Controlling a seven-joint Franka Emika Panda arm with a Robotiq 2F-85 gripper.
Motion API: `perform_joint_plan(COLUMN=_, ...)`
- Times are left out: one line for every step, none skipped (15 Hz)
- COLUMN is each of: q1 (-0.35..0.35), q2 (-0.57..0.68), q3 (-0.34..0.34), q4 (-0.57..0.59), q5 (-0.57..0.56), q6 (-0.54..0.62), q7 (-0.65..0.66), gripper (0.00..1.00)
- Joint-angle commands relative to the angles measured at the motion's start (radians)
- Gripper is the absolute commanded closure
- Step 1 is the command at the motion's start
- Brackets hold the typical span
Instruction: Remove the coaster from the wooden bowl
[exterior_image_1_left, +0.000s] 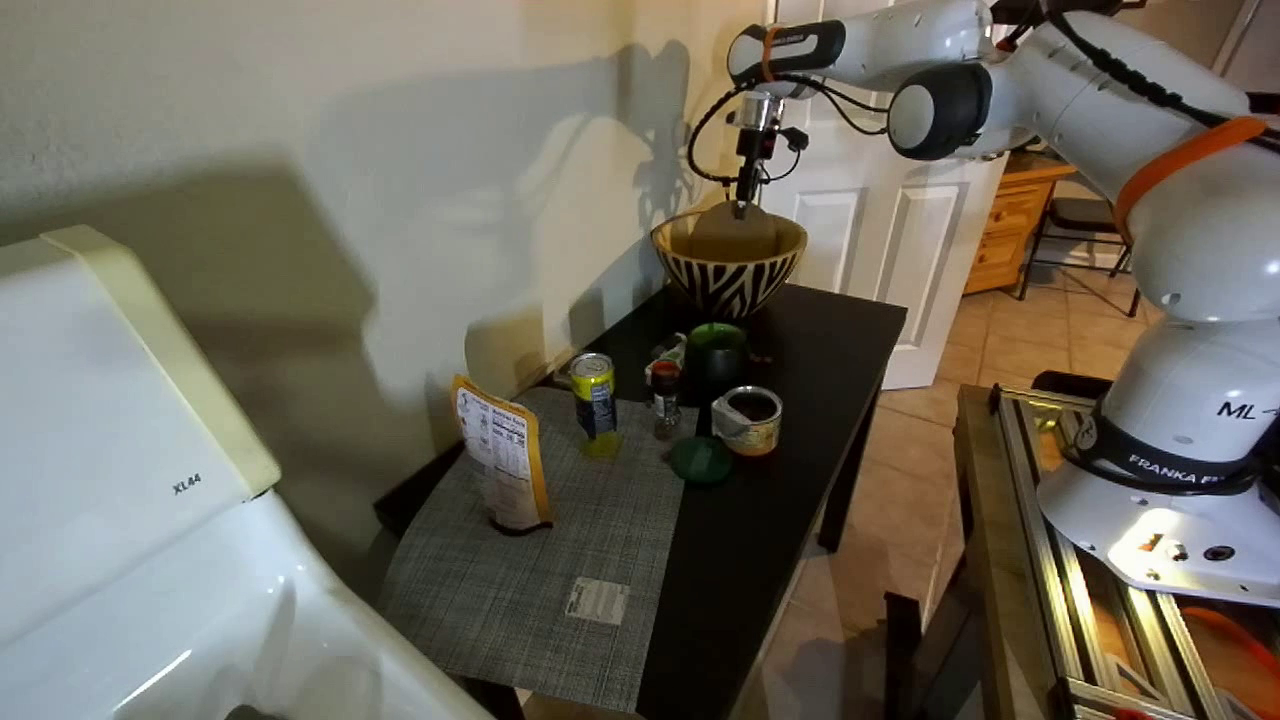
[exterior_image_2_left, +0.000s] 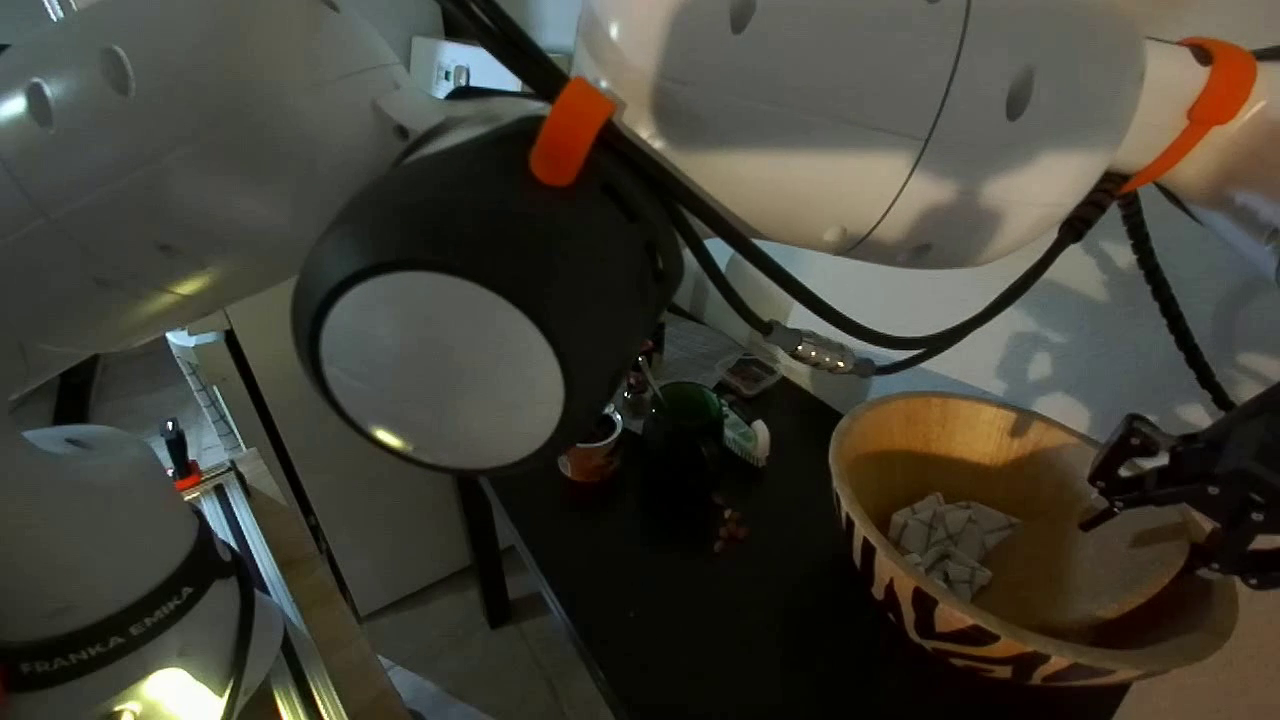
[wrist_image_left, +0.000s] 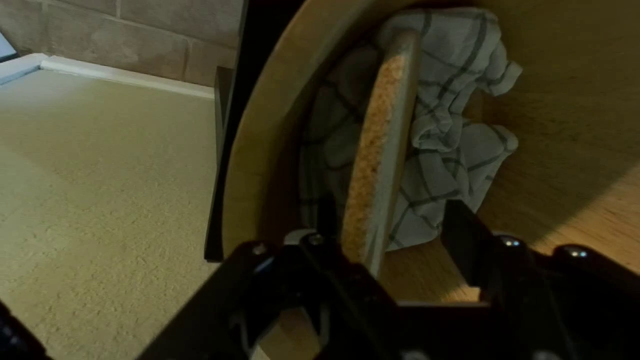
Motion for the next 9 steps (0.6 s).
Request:
perform_joint_plan(q1=0.025, q2=0.006, q3=-0.031, q4=0.04, q5=-0.039, q6=0.006, q7=0.031, gripper=0.73)
perform_joint_plan(q1=0.031, q2=0.0, q3=-0.04, q4=0.04, q5=-0.048, q6=0.007, q7=0.035, gripper=0.81)
perform_joint_plan(q1=0.036, q2=-0.006, q3=-0.049, q4=0.038, q5=-0.058, q6=0.003, q7=0.038, gripper=0.88)
perform_joint_plan(q1=0.04, q2=-0.012, q3=-0.056, q4=0.037, q5=-0.069, q6=-0.001, q7=0.038, gripper=0.95)
perform_joint_plan(q1=0.046, q2=-0.017, q3=-0.063, q4=0.035, q5=-0.08, q6=-0.01, q7=0.04, gripper=1.0)
perform_joint_plan(q1=0.053, q2=-0.018, q3=-0.069, q4=0.033, q5=-0.088, q6=-0.017, q7=0.042, gripper=1.0)
perform_joint_plan(q1=0.06, q2=-0.021, q3=-0.072, q4=0.027, q5=-0.094, q6=-0.03, q7=0.042, gripper=0.97)
perform_joint_plan(q1=0.067, q2=-0.024, q3=-0.072, q4=0.021, q5=-0.099, q6=-0.043, q7=0.04, gripper=0.97)
perform_joint_plan(q1=0.072, q2=-0.032, q3=-0.07, q4=0.016, q5=-0.103, q6=-0.062, q7=0.034, gripper=0.97)
